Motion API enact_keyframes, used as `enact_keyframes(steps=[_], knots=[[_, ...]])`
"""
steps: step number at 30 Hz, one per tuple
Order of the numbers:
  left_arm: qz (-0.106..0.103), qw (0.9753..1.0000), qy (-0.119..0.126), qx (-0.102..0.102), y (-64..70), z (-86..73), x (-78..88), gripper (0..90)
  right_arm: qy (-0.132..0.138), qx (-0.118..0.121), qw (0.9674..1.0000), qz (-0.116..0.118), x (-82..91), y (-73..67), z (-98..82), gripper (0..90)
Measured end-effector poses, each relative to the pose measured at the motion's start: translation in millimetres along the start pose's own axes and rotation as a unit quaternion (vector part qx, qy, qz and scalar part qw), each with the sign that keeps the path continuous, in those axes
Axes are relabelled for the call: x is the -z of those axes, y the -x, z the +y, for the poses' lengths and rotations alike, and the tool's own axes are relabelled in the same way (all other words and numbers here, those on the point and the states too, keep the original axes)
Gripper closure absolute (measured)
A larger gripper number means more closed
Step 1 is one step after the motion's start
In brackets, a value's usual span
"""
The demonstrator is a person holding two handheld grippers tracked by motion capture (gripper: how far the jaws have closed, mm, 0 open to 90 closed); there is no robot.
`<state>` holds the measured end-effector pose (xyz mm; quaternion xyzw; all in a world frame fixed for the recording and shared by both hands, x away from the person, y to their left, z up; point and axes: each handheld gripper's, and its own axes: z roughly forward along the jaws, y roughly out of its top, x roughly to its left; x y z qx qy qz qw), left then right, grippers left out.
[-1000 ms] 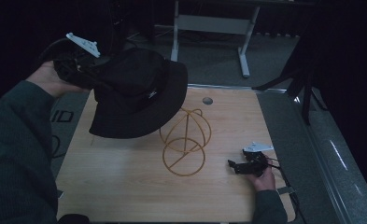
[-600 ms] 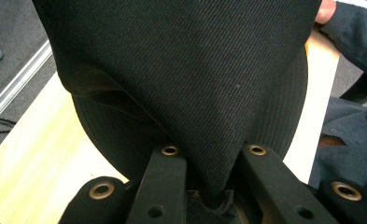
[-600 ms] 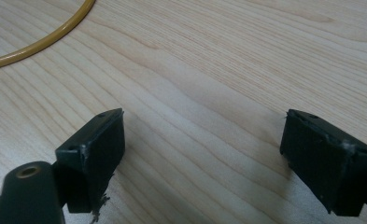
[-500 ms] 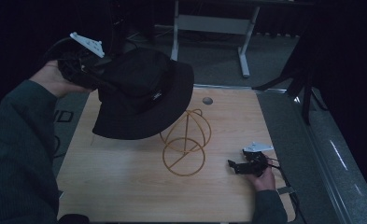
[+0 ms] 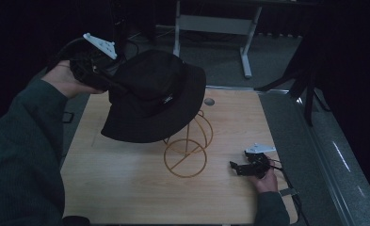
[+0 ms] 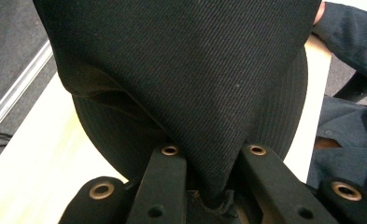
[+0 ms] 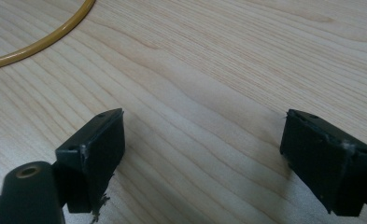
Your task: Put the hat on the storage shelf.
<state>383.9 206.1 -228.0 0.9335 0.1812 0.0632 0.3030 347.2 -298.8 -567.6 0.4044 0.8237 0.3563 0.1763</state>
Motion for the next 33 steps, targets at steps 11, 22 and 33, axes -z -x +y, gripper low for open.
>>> enact_keyframes(steps=[11,22,33], knots=[[-0.008,0.9999,-0.001,-0.013,6.6,13.3,-8.3,85.3,0.0,0.0,1.0,0.0,0.0,0.0,0.0,13.8],[-0.013,0.999,-0.02,-0.038,14.5,25.3,-17.8,85.3,0.0,0.0,1.0,0.0,0.0,-0.1,0.0,13.8],[-0.014,0.9973,-0.031,-0.065,26.8,38.1,-26.5,85.2,0.0,0.0,1.0,0.0,0.0,-0.1,-0.1,13.8]])
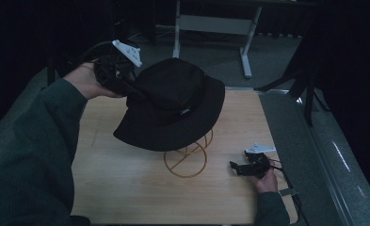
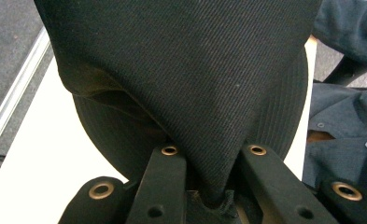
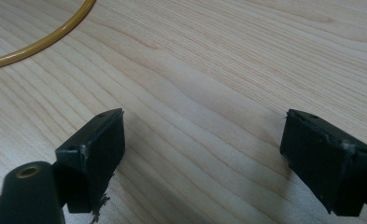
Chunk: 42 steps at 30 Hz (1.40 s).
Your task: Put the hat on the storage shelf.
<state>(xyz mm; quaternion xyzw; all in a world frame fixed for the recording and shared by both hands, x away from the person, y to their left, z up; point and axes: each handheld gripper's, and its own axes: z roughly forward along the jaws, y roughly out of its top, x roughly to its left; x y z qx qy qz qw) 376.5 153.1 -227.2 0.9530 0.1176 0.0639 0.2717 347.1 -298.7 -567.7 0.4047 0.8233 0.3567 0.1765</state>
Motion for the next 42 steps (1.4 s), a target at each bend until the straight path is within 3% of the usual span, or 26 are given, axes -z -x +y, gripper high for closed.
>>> enact_keyframes(steps=[13,36,42], knots=[[-0.001,0.9995,-0.02,-0.026,11.1,13.0,-15.2,84.8,0.0,0.0,1.0,0.0,0.0,0.0,0.0,13.8],[-0.019,0.9981,-0.047,-0.034,17.6,21.6,-49.3,82.6,-0.001,0.0,1.0,0.0,0.3,-0.3,-0.1,13.8],[-0.023,0.9982,-0.042,-0.035,20.1,22.7,-52.1,80.7,-0.001,-0.001,1.0,0.001,0.3,-0.3,-0.1,13.8]])
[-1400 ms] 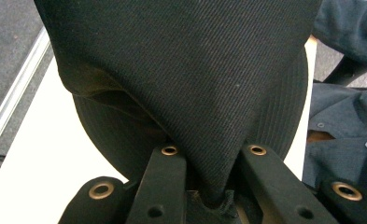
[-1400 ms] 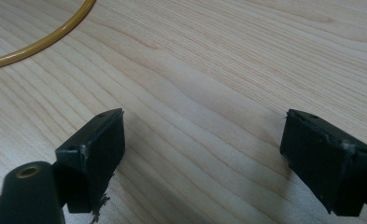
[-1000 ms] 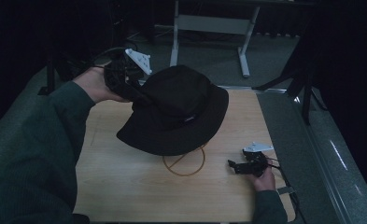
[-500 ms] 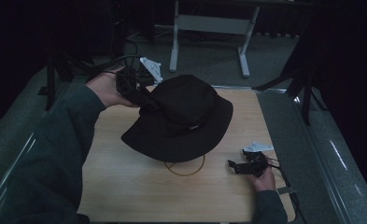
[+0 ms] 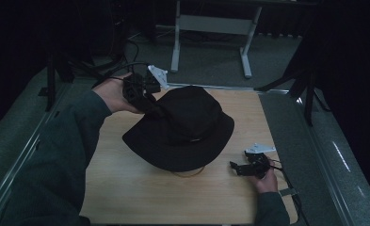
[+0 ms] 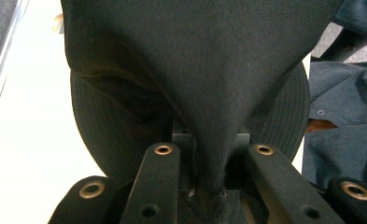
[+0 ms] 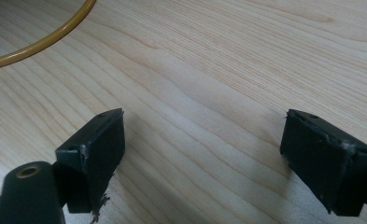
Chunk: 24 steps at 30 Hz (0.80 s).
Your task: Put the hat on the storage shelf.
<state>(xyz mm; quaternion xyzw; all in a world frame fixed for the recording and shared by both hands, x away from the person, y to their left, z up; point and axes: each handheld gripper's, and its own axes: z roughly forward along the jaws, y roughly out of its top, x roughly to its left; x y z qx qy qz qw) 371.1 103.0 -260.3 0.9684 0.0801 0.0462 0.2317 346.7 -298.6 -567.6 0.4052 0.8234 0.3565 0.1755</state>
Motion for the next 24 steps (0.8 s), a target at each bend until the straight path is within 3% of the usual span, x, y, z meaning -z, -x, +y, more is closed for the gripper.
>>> enact_keyframes(steps=[5,13,24], knots=[[-0.017,0.9998,0.001,0.005,-0.7,-1.5,-2.5,75.7,0.0,0.0,1.0,0.0,0.0,0.0,0.0,13.8],[-0.024,0.9996,0.009,0.013,-2.2,-8.0,-2.8,62.3,0.001,0.0,1.0,0.0,-0.1,0.0,0.0,13.8],[0.005,0.9977,0.056,0.039,-3.4,-17.5,17.3,46.7,0.001,-0.001,1.0,0.0,-0.1,-0.1,0.0,13.8]])
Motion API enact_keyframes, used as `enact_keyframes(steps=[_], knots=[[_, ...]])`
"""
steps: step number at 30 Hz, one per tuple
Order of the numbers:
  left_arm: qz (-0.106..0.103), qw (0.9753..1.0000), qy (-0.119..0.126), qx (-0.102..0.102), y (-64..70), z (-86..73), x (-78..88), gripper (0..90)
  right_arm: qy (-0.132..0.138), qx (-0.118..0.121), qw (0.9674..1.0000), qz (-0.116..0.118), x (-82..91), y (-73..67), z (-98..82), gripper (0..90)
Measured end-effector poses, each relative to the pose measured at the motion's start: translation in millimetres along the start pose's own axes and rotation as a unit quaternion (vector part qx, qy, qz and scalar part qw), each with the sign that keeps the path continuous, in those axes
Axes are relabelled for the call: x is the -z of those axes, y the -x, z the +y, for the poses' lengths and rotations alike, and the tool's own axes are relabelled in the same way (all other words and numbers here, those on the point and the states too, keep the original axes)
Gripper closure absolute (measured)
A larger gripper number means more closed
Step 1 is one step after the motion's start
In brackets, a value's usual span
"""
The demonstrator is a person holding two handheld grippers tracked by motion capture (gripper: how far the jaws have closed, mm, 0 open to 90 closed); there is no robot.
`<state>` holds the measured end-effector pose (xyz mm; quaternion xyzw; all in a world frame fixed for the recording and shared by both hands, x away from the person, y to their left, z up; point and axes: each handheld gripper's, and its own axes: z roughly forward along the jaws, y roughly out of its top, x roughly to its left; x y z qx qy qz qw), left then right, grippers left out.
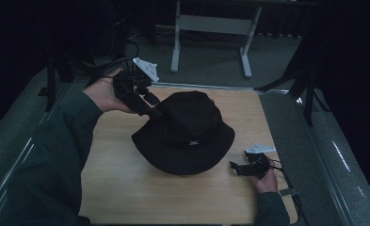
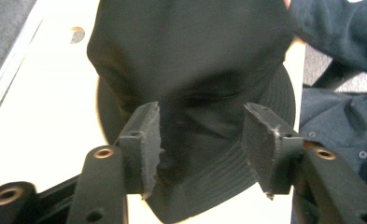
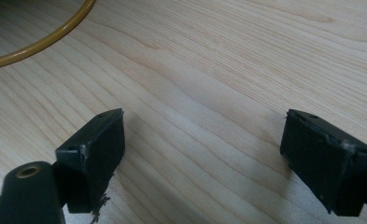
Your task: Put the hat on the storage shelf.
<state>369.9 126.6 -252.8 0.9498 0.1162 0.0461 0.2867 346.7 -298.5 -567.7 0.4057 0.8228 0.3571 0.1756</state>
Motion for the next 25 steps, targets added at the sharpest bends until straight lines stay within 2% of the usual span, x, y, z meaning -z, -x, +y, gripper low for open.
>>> enact_keyframes(steps=[11,13,18,21,25], knots=[[0.026,0.999,0.017,0.031,-8.0,-11.6,5.1,37.4,0.0,0.0,1.0,0.0,0.0,0.1,0.0,13.8],[0.041,0.9983,0.016,0.038,-9.1,-13.8,5.8,36.4,0.0,0.0,1.0,0.0,0.0,0.1,0.0,13.8],[0.062,0.9963,0.022,0.054,-13.6,-20.6,8.7,36.4,0.0,0.0,1.0,0.0,0.0,0.0,0.0,13.8],[0.081,0.9943,0.023,0.065,-15.3,-24.1,10.5,36.7,0.0,-0.001,1.0,0.0,0.0,-0.1,0.0,13.8],[0.088,0.9931,0.026,0.073,-16.5,-30.5,11.7,39.1,0.0,-0.001,1.0,0.0,0.0,-0.1,0.1,13.8]])
